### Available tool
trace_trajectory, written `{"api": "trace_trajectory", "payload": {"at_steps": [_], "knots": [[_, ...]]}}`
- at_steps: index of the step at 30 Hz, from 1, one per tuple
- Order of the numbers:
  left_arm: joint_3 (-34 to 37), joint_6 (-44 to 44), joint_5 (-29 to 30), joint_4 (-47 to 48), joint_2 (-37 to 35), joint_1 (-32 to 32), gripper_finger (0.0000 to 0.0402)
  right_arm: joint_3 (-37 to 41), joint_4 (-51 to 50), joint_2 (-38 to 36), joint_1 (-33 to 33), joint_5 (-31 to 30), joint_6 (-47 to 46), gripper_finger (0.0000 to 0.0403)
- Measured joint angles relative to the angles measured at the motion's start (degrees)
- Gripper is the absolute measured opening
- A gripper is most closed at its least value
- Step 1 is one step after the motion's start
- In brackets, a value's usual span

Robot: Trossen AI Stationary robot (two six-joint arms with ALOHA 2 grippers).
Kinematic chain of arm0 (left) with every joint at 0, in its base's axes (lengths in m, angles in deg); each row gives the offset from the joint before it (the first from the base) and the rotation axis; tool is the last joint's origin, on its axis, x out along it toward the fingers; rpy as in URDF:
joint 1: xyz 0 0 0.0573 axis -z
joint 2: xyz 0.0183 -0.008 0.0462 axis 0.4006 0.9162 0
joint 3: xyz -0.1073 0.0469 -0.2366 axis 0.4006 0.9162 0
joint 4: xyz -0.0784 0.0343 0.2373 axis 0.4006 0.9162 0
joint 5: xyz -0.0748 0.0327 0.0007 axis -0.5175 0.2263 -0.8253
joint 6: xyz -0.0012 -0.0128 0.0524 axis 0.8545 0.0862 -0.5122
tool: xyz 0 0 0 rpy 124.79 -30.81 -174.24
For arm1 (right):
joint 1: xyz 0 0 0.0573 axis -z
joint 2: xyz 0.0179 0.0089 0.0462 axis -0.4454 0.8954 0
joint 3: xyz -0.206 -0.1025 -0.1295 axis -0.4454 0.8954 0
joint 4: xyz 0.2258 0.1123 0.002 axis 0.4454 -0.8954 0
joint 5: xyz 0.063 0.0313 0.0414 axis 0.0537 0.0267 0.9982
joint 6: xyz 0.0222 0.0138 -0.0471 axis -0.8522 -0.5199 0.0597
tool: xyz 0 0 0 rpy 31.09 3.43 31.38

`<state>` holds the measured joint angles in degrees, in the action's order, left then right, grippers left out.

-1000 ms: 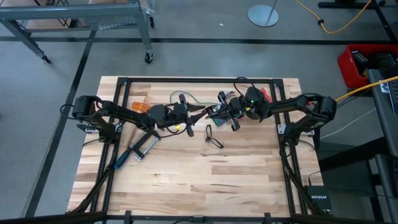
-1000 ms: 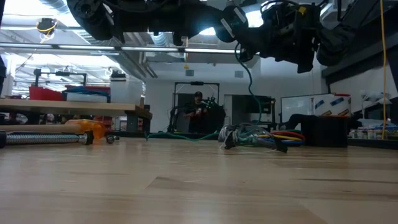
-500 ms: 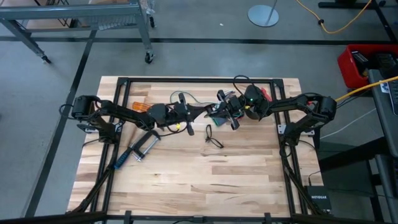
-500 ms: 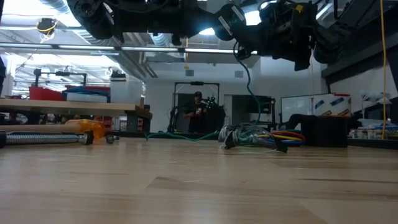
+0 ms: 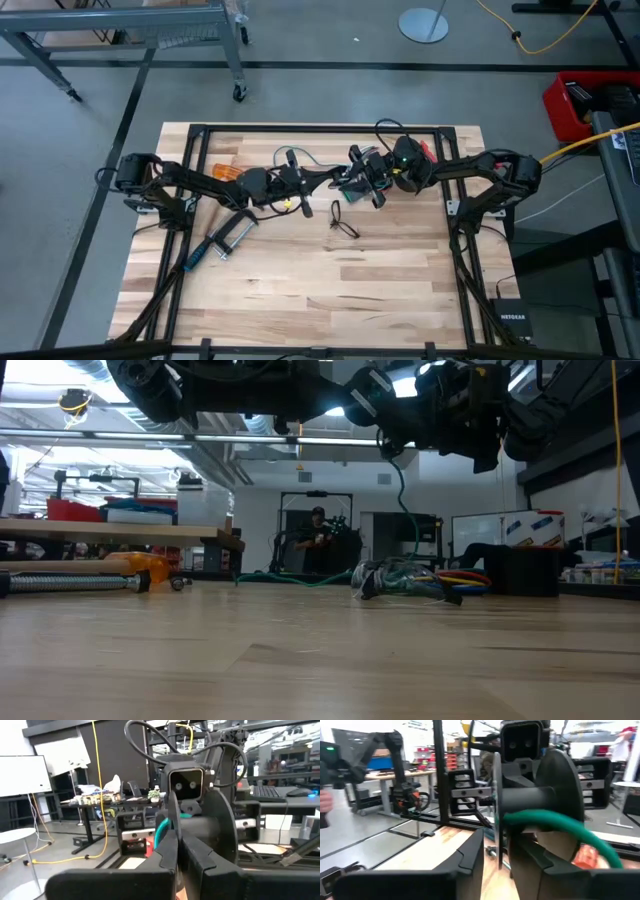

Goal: Coil cords
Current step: Coil the green wire on the black spool

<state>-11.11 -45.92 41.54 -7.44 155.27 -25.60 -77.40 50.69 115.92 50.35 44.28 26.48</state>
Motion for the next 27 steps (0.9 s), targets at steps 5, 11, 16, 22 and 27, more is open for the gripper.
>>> {"api": "trace_trajectory", "payload": {"at_steps": [5, 11, 16, 22, 27], "knots": [[0.2, 0.5, 0.2, 9.4, -4.0, 0.0, 0.0000, -0.1, 0.4, -0.1, 2.9, 8.0, -1.8, 0.0103], [0.3, 1.6, 1.6, 20.8, -9.0, -0.1, 0.0000, -0.2, 0.7, -0.3, 6.8, 15.4, -7.7, 0.0103], [0.3, 3.3, 1.0, 30.1, -11.8, 0.0, 0.0000, -0.2, 0.5, -0.3, 8.1, 17.2, -9.0, 0.0103], [0.3, 6.7, -10.3, 31.3, -12.0, 0.0, 0.0000, -0.2, 0.3, -0.3, 7.9, 11.7, -7.6, 0.0104], [0.3, 8.0, -13.2, 31.2, -12.0, -0.1, 0.0000, -0.2, -1.0, -0.3, 5.8, 9.7, -5.7, 0.0104]]}}
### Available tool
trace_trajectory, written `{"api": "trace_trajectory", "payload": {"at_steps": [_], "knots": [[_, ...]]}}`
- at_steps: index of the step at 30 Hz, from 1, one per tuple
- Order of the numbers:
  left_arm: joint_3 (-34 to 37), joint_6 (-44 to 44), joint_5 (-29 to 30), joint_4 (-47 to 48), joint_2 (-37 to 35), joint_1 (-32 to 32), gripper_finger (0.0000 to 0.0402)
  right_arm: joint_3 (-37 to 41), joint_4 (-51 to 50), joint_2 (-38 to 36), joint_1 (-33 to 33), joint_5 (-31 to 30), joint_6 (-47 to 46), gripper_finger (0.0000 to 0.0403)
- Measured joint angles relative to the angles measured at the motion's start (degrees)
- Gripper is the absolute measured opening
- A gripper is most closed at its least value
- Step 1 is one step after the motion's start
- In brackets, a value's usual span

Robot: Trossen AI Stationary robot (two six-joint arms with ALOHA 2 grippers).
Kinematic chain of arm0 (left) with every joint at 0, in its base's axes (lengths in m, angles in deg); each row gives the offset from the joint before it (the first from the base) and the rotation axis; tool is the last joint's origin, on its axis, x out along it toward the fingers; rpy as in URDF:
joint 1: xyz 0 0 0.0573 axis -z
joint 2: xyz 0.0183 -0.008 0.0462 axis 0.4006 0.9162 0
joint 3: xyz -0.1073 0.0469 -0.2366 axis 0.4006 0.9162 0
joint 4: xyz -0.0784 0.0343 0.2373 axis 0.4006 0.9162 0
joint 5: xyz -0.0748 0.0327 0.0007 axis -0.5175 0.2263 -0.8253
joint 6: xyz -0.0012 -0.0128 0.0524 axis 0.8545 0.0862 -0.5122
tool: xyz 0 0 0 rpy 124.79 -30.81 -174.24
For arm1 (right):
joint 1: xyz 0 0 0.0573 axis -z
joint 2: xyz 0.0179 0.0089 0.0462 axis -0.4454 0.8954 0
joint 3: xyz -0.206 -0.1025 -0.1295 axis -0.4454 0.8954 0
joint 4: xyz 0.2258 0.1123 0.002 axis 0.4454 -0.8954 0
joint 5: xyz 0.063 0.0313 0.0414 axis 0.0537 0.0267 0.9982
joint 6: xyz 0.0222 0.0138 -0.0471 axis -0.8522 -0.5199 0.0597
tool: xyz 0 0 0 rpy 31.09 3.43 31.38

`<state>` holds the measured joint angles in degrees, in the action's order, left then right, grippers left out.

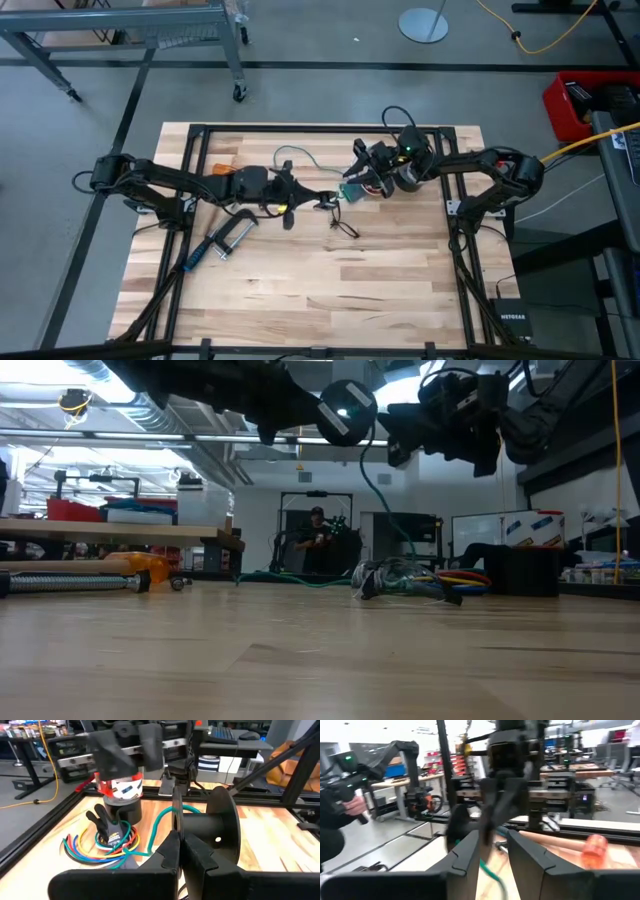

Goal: Coil cords
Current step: Coil the green wire on the black spool

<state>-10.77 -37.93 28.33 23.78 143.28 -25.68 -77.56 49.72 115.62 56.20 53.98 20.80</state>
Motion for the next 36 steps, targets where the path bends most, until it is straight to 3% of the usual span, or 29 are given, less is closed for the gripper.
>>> {"api": "trace_trajectory", "payload": {"at_steps": [4, 13, 22, 29, 36], "knots": [[0.0, 0.0, -0.2, 0.0, 0.0, -0.2, 0.0000, 0.0, -1.1, 0.0, -3.5, -1.4, 1.9, 0.0104], [0.0, 0.5, -0.5, 0.0, 0.0, 0.0, 0.0000, 0.1, -3.8, 0.0, -8.4, -13.7, 9.1, 0.0104], [0.0, 0.5, -1.7, -0.1, 0.0, 0.0, 0.0000, -3.9, -11.8, 0.1, -8.6, -12.8, 9.4, 0.0104], [-0.1, 0.5, -1.9, -0.2, 0.0, 0.0, 0.0000, -7.3, -19.5, 0.1, -11.8, -13.6, 15.0, 0.0104], [-0.1, 0.4, -1.8, 0.1, 0.0, 0.3, 0.0000, -8.7, -22.7, 0.1, -12.9, -18.1, 16.7, 0.0104]]}}
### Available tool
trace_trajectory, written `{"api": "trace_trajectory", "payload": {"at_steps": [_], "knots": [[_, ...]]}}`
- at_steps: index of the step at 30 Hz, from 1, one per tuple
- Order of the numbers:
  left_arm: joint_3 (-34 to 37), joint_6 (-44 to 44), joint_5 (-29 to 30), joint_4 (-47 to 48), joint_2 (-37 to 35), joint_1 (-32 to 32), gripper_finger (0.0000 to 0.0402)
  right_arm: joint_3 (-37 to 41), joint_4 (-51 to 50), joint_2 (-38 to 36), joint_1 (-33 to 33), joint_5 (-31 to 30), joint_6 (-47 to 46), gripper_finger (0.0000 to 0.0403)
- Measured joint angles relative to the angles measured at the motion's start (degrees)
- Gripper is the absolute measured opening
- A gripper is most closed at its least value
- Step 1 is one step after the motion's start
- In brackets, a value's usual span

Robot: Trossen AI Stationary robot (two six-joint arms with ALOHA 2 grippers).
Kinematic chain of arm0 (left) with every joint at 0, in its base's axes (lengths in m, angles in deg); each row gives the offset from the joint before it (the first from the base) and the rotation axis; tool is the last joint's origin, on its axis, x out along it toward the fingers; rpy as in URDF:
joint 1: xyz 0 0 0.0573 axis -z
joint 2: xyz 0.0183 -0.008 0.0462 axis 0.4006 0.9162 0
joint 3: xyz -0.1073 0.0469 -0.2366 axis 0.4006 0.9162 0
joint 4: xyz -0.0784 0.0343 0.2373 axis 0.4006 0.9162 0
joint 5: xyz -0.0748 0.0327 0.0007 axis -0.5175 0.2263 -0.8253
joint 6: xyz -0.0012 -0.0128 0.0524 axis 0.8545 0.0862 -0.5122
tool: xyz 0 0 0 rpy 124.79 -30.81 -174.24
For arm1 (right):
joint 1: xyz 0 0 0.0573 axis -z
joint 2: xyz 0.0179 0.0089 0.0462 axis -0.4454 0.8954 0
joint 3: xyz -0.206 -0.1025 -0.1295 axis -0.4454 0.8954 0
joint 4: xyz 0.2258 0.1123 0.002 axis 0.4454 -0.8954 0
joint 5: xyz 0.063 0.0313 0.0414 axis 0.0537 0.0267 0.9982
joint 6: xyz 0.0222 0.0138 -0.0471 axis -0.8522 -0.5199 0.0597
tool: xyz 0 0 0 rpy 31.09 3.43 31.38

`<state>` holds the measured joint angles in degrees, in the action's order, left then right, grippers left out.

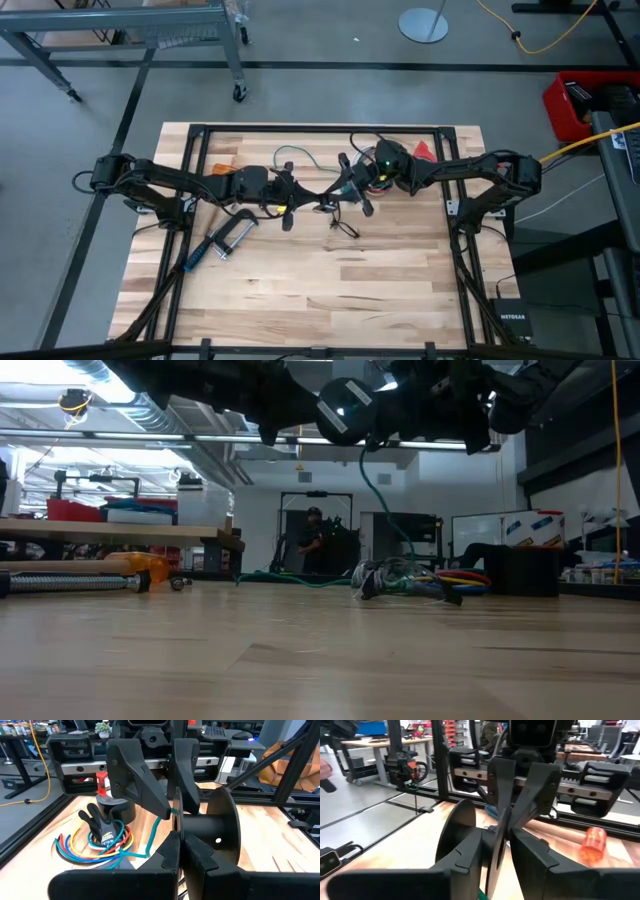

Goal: Coil cords
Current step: Coil the green wire on the black spool

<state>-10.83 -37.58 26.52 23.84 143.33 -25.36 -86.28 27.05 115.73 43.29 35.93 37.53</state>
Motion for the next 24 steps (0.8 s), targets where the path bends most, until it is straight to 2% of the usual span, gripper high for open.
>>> {"api": "trace_trajectory", "payload": {"at_steps": [5, 12, 19, 24], "knots": [[0.0, 0.0, 0.1, 0.1, 0.0, 0.3, 0.0000, 0.0, -0.9, 0.0, 0.0, -0.2, 0.0, 0.0086], [0.0, 0.0, 0.1, 0.0, 0.0, 0.3, 0.0000, 0.0, -1.2, 0.0, 0.0, 0.6, 0.0, 0.0011], [0.0, 0.0, 0.4, -0.2, 0.0, 0.3, 0.0007, 0.0, -1.1, 0.0, 0.1, 0.7, 0.0, 0.0010], [0.0, -0.4, 7.3, -0.8, 0.0, 0.4, 0.0029, 0.0, -1.0, 0.0, 0.1, -1.0, 0.1, 0.0007]]}}
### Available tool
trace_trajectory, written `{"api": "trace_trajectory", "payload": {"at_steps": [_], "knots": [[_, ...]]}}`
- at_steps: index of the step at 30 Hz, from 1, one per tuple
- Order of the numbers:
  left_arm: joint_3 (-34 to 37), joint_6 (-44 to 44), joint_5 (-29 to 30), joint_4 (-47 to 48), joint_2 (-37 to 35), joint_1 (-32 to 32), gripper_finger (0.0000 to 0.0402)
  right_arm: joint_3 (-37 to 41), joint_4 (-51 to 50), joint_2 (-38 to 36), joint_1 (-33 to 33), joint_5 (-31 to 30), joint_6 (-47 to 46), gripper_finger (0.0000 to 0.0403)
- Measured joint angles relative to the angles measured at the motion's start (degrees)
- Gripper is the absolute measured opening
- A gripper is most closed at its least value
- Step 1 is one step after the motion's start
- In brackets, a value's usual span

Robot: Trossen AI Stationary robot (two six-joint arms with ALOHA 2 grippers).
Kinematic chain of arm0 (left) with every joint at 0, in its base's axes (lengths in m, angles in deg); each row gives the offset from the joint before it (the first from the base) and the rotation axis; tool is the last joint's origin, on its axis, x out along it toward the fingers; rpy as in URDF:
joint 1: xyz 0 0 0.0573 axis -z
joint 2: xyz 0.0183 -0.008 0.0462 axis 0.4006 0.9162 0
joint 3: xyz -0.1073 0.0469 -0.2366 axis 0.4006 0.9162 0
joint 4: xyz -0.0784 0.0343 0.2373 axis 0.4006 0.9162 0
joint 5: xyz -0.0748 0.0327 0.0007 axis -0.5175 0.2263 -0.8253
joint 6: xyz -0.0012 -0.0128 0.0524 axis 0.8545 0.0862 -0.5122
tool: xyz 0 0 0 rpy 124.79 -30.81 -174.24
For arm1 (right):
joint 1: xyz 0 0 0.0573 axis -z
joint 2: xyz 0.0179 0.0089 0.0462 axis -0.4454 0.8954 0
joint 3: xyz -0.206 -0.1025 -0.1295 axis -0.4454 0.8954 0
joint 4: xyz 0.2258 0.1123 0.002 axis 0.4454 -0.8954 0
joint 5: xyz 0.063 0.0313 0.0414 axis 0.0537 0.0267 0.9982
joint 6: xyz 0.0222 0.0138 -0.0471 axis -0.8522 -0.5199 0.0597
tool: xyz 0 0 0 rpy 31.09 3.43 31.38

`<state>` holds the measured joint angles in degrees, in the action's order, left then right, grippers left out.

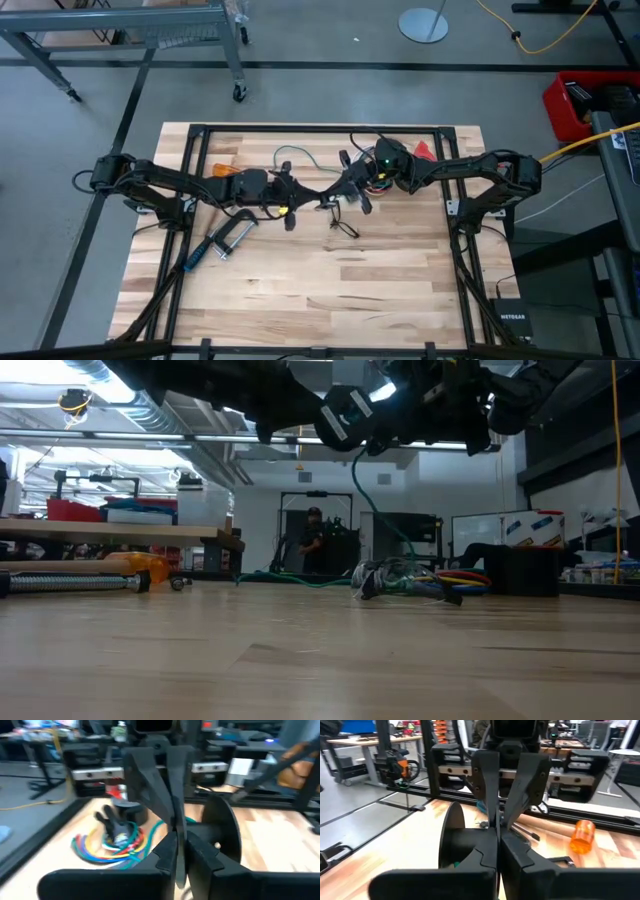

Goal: Coil cords
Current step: Coil the green wire on the black spool

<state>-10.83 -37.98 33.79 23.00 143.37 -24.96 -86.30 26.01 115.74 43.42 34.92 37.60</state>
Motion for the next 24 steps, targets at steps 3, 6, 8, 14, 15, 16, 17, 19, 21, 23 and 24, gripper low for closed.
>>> {"api": "trace_trajectory", "payload": {"at_steps": [3, 6, 8, 14, 15, 16, 17, 19, 21, 23, 24], "knots": [[0.0, -2.0, 4.6, -1.2, 0.0, 0.0, 0.0049, 0.0, 0.1, 0.0, 0.2, -2.2, 0.1, 0.0005], [0.0, -6.6, 9.8, -4.6, 0.0, -0.1, 0.0073, 0.0, 0.6, 0.0, 0.9, -4.6, 0.1, 0.0005], [0.0, -10.3, 13.6, -7.4, 0.0, -0.1, 0.0091, 0.0, 0.6, 0.0, 1.7, -6.3, -0.3, 0.0005], [-0.2, -19.7, 25.1, -14.0, -0.2, -0.3, 0.0135, 0.1, 2.9, 0.1, 3.9, -9.8, -1.0, 0.0005], [-0.1, -20.1, 26.0, -13.8, -0.2, -0.2, 0.0140, 0.1, 3.7, 0.1, 4.3, -11.1, -1.0, 0.0005], [-0.1, -20.1, 26.8, -13.8, -0.2, -0.2, 0.0145, 0.1, 4.4, 0.1, 4.6, -12.4, -1.0, 0.0004], [-0.1, -20.0, 27.3, -13.6, -0.2, -0.2, 0.0149, 0.1, 5.3, 0.1, 5.0, -13.8, -1.0, 0.0004], [-0.1, -18.7, 27.4, -12.6, -0.2, -0.2, 0.0154, 0.1, 8.1, 0.1, 5.8, -17.1, -1.1, 0.0003], [-0.1, -16.5, 27.8, -10.7, -0.2, -0.2, 0.0156, 0.1, 10.3, 0.1, 6.5, -20.0, -1.3, 0.0003], [-0.1, -13.6, 28.2, -9.5, -0.2, -0.2, 0.0157, 0.1, 12.5, 0.2, 7.1, -21.2, -2.4, 0.0003], [-0.1, -12.0, 28.3, -9.2, -0.2, -0.2, 0.0157, 0.2, 13.9, 0.2, 7.5, -21.2, -2.9, 0.0003]]}}
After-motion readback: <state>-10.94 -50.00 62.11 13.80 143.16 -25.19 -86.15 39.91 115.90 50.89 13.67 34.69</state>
